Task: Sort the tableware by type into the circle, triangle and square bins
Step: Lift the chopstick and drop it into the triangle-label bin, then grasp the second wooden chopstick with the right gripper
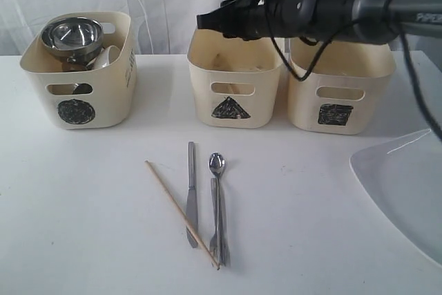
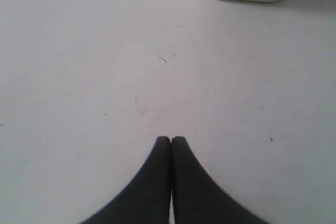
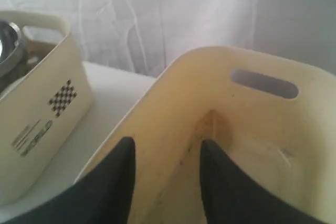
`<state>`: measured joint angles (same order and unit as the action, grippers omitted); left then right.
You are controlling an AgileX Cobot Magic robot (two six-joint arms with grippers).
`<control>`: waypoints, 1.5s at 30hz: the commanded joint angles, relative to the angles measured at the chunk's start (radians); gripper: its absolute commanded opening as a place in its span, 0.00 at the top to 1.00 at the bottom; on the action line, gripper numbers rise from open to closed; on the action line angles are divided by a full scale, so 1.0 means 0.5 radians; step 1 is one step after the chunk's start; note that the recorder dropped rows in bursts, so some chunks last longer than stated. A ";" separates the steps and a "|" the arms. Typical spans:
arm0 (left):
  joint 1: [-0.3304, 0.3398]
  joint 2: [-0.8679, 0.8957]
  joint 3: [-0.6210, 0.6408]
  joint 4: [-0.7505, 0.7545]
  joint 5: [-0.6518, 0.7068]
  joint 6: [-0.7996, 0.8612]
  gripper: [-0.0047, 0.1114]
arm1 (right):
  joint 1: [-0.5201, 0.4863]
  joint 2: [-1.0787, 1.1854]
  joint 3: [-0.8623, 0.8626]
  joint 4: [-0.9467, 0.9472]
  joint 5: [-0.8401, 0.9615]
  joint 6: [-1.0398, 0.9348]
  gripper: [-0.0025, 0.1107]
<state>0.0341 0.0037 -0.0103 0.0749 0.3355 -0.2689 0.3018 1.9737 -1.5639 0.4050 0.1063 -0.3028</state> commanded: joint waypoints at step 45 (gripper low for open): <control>-0.004 -0.007 0.021 -0.012 0.030 0.000 0.96 | 0.770 0.192 0.317 -0.699 1.622 0.339 0.59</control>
<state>0.0341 0.0037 -0.0103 0.0749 0.3355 -0.2689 0.6911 2.0604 -1.4088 0.0648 0.9191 -0.1417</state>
